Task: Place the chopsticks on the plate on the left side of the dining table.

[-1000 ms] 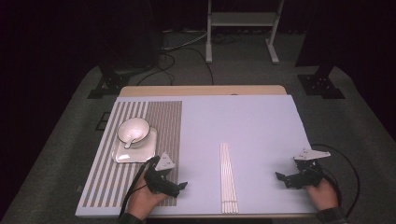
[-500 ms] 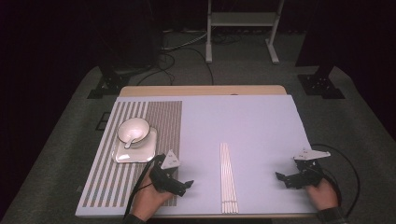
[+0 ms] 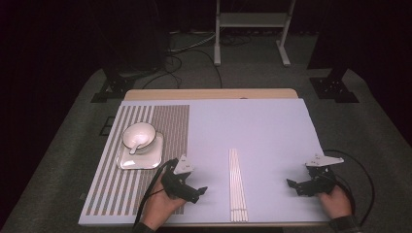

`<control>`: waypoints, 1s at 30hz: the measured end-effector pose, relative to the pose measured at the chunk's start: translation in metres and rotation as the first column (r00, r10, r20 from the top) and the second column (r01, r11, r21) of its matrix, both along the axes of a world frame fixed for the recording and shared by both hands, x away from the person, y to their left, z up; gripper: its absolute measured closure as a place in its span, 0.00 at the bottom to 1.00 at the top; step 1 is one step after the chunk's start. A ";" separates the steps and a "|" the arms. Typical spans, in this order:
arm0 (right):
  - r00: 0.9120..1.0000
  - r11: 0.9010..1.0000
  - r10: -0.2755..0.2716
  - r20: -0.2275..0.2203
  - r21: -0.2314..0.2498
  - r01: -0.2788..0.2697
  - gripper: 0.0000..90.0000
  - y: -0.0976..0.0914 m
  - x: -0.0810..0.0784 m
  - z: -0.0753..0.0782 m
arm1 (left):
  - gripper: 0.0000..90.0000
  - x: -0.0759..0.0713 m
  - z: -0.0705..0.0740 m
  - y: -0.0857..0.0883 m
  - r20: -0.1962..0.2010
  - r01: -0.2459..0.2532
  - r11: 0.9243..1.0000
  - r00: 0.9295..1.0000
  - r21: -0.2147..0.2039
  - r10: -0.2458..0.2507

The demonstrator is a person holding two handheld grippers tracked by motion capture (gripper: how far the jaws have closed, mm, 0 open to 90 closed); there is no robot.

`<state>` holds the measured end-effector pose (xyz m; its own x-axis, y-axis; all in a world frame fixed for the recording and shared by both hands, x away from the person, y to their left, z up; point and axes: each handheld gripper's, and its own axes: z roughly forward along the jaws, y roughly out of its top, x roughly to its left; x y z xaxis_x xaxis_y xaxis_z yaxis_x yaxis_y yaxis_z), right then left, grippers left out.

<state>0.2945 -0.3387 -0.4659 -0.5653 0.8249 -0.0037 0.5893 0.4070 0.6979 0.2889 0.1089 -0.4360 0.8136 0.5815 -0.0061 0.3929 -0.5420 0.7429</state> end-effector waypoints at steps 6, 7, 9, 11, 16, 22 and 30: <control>1.000 1.000 0.000 0.000 0.000 0.000 0.00 0.000 0.000 0.000 | 0.00 0.000 0.001 -0.010 -0.002 0.011 1.000 1.000 -0.002 -0.011; 1.000 1.000 0.000 0.000 0.000 0.000 0.00 0.000 0.000 0.000 | 0.00 0.001 0.002 -0.013 -0.004 0.018 1.000 1.000 -0.001 -0.018; 1.000 1.000 0.000 0.000 0.000 0.000 0.00 0.000 0.000 0.000 | 0.00 0.001 0.002 -0.014 -0.001 0.019 1.000 1.000 -0.006 -0.019; 1.000 1.000 0.000 0.000 0.000 0.000 0.00 0.000 0.000 0.000 | 0.00 0.001 0.002 -0.017 -0.004 0.021 1.000 1.000 -0.009 -0.021; 1.000 1.000 0.000 0.000 0.000 0.000 0.00 0.000 0.000 0.000 | 0.00 0.002 0.002 -0.024 -0.008 0.029 0.999 1.000 -0.018 -0.029; 1.000 1.000 0.000 0.000 0.000 0.000 0.00 0.000 0.000 0.000 | 0.00 0.002 0.002 -0.033 -0.010 0.043 0.999 0.999 -0.024 -0.043; 1.000 1.000 -0.001 0.000 0.001 0.001 0.00 0.000 0.000 0.000 | 0.00 0.003 0.003 -0.049 -0.003 0.050 0.998 0.999 -0.032 -0.050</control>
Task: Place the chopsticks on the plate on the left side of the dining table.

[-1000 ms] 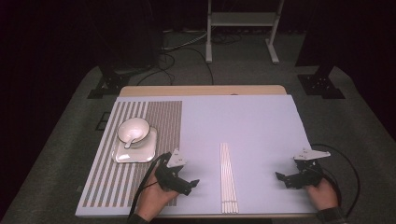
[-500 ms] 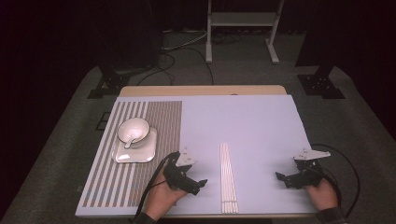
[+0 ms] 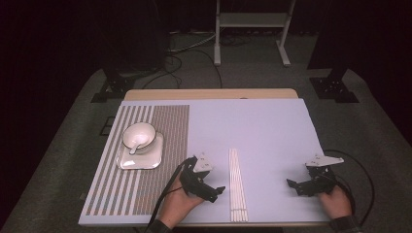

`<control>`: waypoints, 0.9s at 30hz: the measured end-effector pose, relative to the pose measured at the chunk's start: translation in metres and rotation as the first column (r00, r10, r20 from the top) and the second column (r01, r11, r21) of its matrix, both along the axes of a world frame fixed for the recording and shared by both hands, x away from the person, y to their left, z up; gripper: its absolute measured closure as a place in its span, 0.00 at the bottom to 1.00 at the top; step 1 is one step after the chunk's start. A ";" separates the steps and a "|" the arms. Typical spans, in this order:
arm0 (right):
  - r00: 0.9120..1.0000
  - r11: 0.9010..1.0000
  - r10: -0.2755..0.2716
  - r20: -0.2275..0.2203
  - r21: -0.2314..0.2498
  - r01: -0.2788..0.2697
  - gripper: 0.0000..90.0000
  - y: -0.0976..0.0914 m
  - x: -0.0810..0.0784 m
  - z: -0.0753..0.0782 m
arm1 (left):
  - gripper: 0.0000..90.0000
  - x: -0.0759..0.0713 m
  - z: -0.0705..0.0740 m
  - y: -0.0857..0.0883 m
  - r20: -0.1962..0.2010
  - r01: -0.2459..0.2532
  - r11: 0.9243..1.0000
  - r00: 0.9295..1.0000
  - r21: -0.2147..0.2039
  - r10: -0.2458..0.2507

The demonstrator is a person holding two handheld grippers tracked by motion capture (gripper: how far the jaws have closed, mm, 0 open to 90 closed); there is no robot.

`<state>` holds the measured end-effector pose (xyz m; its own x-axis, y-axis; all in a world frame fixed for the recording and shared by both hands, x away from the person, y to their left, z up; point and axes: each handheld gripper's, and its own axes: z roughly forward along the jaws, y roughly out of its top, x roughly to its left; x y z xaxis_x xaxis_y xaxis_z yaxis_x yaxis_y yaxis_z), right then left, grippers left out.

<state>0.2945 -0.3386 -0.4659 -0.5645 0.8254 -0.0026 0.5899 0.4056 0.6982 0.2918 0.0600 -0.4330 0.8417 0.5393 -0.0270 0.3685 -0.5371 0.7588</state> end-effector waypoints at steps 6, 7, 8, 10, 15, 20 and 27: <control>1.000 1.000 0.001 0.001 -0.001 -0.001 0.00 0.000 0.000 0.000 | 0.00 0.000 -0.002 -0.011 -0.004 0.009 1.000 1.000 -0.002 -0.009; 1.000 1.000 0.001 0.001 -0.001 -0.001 0.00 0.000 0.000 0.000 | 0.00 0.001 -0.003 -0.013 -0.005 0.014 1.000 1.000 0.001 -0.014; 1.000 1.000 0.001 0.001 -0.001 -0.001 0.00 0.000 0.000 0.000 | 0.00 0.001 -0.003 -0.015 -0.008 0.016 1.000 1.000 0.002 -0.016; 1.000 1.000 0.001 0.001 -0.001 -0.001 0.00 0.000 0.000 0.000 | 0.00 0.001 -0.005 -0.019 -0.006 0.020 1.000 1.000 0.007 -0.020; 1.000 1.000 0.001 0.000 -0.001 -0.001 0.00 0.000 0.000 0.000 | 0.00 0.002 -0.011 -0.027 -0.011 0.032 0.999 0.999 0.016 -0.032; 1.000 1.000 0.001 0.001 -0.001 -0.001 0.00 0.000 0.000 0.000 | 0.00 0.003 -0.015 -0.031 -0.014 0.030 0.999 0.999 0.026 -0.030; 1.000 1.000 0.001 0.002 -0.001 -0.001 0.00 0.000 0.000 0.000 | 0.00 0.000 -0.023 -0.038 -0.022 0.033 0.999 0.999 0.043 -0.032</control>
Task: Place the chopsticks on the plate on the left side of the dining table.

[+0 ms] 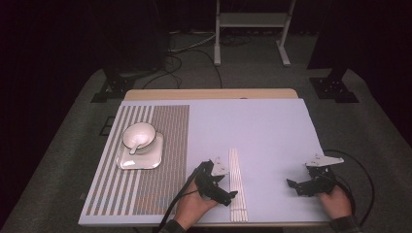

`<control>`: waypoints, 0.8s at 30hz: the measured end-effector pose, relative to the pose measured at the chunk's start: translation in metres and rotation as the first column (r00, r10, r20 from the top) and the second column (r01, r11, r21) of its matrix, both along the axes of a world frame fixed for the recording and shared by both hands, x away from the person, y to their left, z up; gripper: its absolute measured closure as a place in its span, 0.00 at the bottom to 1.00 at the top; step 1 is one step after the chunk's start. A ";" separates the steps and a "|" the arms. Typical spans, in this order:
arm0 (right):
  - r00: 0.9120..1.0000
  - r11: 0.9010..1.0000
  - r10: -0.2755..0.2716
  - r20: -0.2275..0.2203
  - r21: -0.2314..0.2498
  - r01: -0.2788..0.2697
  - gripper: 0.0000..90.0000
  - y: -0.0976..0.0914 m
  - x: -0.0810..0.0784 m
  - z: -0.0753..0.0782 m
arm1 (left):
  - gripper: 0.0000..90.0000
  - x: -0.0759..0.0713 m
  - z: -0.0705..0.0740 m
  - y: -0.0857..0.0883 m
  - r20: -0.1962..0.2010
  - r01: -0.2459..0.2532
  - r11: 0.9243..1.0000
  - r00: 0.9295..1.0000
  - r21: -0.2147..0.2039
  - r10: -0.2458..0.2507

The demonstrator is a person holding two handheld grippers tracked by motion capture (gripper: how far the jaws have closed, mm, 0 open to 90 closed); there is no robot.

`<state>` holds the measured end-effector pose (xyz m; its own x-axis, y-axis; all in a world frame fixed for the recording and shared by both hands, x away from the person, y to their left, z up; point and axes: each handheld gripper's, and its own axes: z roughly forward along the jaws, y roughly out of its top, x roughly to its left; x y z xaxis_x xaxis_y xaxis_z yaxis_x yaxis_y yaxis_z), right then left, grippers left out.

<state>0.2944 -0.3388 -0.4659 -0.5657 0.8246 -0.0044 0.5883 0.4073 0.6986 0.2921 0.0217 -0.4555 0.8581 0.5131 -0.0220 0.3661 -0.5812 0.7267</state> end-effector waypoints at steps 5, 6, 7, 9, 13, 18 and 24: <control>1.000 1.000 0.000 0.000 0.000 0.000 0.00 0.000 0.000 0.000 | 0.00 -0.001 -0.003 -0.001 -0.002 0.010 1.000 1.000 0.019 -0.010; 1.000 1.000 0.000 0.000 0.000 0.000 0.00 0.000 0.000 0.000 | 0.00 -0.001 -0.003 -0.001 -0.004 0.010 1.000 1.000 0.021 -0.010; 1.000 1.000 0.000 0.000 0.000 0.000 0.00 0.000 0.000 0.000 | 0.00 -0.001 -0.004 -0.001 -0.006 0.010 1.000 1.000 0.028 -0.010; 1.000 1.000 0.000 0.000 0.000 0.000 0.00 0.000 0.000 0.000 | 0.00 -0.001 -0.004 -0.001 -0.005 0.009 0.999 1.000 0.031 -0.009; 1.000 1.000 0.000 0.000 0.000 0.000 0.00 0.000 0.000 0.000 | 0.00 -0.001 -0.004 -0.001 -0.003 0.008 0.999 1.000 0.039 -0.008; 1.000 1.000 0.000 0.000 0.001 0.000 0.00 0.000 0.000 0.000 | 0.00 -0.003 -0.004 -0.001 0.004 0.010 0.998 1.000 0.055 -0.010; 1.000 1.000 0.000 0.000 0.001 0.000 0.00 0.000 0.000 0.000 | 0.00 -0.003 -0.004 0.001 0.005 0.004 0.998 1.000 0.068 -0.004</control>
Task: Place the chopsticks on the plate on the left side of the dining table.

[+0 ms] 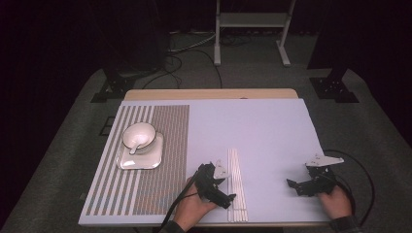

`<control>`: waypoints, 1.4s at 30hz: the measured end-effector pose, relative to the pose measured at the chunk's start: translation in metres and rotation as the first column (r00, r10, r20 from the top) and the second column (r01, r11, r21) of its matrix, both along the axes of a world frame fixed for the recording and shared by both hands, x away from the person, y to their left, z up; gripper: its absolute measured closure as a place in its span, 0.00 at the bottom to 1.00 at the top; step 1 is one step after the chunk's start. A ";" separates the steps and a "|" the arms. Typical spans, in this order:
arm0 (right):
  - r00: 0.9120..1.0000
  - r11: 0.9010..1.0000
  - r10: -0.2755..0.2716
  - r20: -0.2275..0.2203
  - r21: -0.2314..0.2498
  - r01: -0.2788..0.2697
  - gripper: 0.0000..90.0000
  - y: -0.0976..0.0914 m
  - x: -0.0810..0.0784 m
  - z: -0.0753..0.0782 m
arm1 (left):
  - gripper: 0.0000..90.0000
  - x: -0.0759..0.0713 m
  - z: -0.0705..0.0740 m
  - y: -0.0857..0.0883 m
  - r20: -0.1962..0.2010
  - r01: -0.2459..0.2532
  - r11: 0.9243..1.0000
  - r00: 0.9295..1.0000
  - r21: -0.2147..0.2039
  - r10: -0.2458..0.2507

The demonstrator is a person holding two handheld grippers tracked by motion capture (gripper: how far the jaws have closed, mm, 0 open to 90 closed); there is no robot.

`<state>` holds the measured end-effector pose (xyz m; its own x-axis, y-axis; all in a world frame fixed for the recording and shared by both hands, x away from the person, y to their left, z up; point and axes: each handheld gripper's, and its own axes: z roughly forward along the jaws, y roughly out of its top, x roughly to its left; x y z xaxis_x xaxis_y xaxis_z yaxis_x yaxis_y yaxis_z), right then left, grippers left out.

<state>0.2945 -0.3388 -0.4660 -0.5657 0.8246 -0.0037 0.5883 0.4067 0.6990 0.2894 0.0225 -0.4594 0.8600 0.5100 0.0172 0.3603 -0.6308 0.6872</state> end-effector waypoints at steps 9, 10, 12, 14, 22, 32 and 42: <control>1.000 1.000 0.000 0.000 0.000 0.000 0.00 0.000 0.000 0.000 | 0.00 -0.001 -0.001 0.005 0.002 -0.008 1.000 1.000 0.009 0.007; 1.000 1.000 0.000 0.000 0.000 0.000 0.00 0.000 0.000 0.000 | 0.00 -0.001 -0.001 0.006 0.001 -0.011 1.000 1.000 0.009 0.011; 1.000 1.000 0.000 0.000 0.000 0.000 0.00 0.000 0.000 0.000 | 0.00 -0.001 -0.002 0.008 -0.006 -0.013 1.000 1.000 0.006 0.013; 1.000 1.000 0.000 -0.001 0.000 0.000 0.00 0.000 0.000 0.000 | 0.00 -0.001 -0.002 0.009 -0.008 -0.016 1.000 1.000 0.000 0.016; 1.000 1.000 0.000 -0.002 0.000 0.000 0.00 0.000 0.000 0.000 | 0.00 -0.011 0.004 0.018 -0.003 -0.024 0.999 1.000 -0.026 0.024; 1.000 1.000 0.000 -0.002 0.000 0.000 0.00 0.000 0.000 0.000 | 0.00 -0.034 0.003 0.026 -0.037 -0.024 0.997 0.999 -0.070 0.021; 1.000 1.000 -0.001 -0.002 0.000 0.001 0.00 0.000 0.000 0.000 | 0.00 -0.039 -0.002 0.020 -0.039 -0.016 0.999 0.999 -0.050 0.014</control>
